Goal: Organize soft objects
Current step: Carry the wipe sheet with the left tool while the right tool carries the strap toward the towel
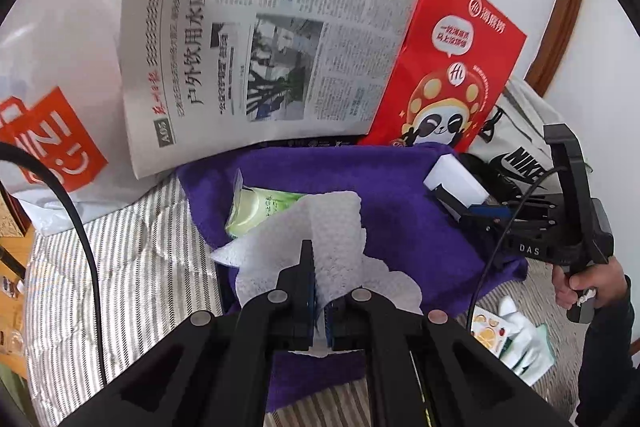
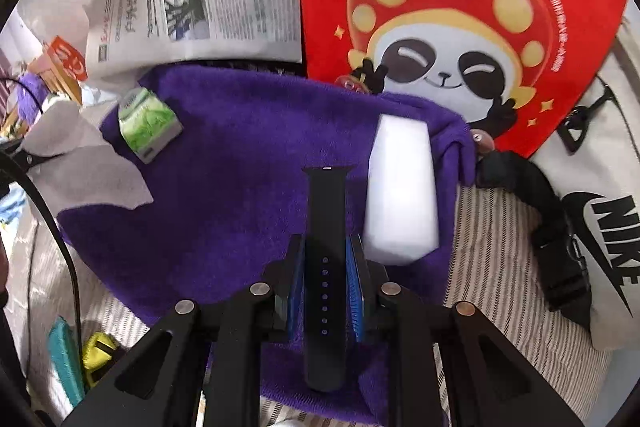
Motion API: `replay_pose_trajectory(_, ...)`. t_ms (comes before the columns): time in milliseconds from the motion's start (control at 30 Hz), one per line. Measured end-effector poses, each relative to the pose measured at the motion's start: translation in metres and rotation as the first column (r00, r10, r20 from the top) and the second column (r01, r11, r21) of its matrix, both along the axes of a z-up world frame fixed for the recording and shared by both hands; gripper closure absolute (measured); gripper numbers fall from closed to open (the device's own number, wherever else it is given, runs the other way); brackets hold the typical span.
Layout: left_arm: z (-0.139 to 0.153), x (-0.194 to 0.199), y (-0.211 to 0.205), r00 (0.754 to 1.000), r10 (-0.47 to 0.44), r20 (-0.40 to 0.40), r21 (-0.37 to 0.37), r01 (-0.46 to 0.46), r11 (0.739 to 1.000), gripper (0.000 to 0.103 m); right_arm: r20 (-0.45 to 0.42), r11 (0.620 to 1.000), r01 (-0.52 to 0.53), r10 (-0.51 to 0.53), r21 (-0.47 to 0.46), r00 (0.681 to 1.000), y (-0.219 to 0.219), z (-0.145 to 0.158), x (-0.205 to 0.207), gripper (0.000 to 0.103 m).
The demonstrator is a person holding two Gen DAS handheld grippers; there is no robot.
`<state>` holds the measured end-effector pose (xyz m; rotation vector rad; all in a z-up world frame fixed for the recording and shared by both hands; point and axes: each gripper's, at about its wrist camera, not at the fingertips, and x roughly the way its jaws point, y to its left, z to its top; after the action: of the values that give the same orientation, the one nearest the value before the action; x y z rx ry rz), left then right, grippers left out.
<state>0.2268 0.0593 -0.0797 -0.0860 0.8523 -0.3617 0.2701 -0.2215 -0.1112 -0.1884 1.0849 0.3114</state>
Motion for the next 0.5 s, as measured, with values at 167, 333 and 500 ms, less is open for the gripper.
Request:
replay_pose_trajectory(167,-0.017,0.007,-0.003,1.0,-0.006,-0.026,0.01,0.007,1.0,0.099,-0.023,1.0,0.001,-0.001,-0.009,1.0,-0.001,-0.014,0.003,0.082)
replay_pose_trajectory(333,-0.028,0.011,-0.004,0.999,-0.011,-0.044,0.024,0.012,1.0,0.099,-0.034,1.0,0.01,-0.01,-0.011,0.999,-0.005,-0.022,0.007,0.082)
replay_pose_trajectory(500,-0.042,0.015,-0.007,0.998,0.001,-0.055,0.086,0.004,0.996,0.099,-0.03,1.0,0.008,-0.009,-0.012,1.0,-0.004,-0.026,0.008,0.082)
